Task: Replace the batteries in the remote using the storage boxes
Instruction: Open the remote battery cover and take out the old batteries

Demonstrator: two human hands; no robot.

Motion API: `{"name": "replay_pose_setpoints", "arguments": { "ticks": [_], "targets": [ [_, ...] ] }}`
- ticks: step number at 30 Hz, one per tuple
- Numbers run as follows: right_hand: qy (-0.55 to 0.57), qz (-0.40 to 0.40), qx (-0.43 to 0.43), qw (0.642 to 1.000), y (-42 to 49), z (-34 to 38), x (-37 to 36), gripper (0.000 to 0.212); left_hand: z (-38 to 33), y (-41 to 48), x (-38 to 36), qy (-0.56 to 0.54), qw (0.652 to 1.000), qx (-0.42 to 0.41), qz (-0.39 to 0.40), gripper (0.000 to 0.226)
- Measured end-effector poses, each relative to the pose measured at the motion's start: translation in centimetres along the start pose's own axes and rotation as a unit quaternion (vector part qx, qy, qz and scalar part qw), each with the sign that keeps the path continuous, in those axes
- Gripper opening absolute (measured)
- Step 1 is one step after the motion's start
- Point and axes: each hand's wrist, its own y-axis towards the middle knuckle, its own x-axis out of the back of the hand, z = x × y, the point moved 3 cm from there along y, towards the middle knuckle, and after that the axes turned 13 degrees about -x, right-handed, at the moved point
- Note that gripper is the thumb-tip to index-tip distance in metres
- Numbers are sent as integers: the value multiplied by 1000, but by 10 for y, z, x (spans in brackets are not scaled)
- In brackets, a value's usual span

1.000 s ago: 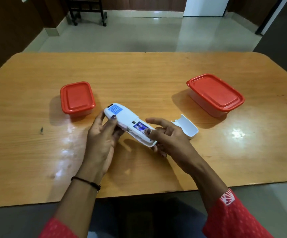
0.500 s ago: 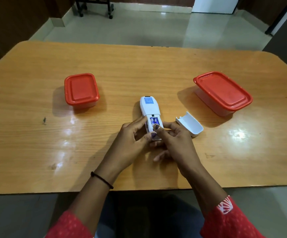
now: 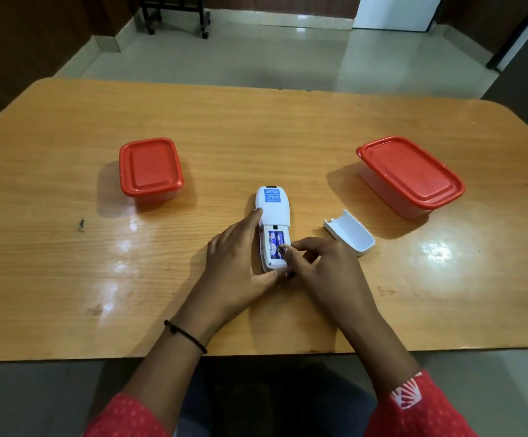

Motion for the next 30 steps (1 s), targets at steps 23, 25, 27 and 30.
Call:
{"name": "replay_pose_setpoints", "arguments": {
  "ticks": [23,25,27,30],
  "targets": [
    [-152,2,70,986,10,30,-25,15,0,1,-5,36,999,15,1,84],
    [-148,0,76,986,10,30,-25,15,0,1,-5,35,999,16,-3,91],
    [-138,1,72,988,12,29,-24,16,-1,0,-5,32,999,21,-5,94],
    [-132,4,72,989,12,30,-22,17,-2,0,-5,28,999,21,-4,95]
  ]
}}
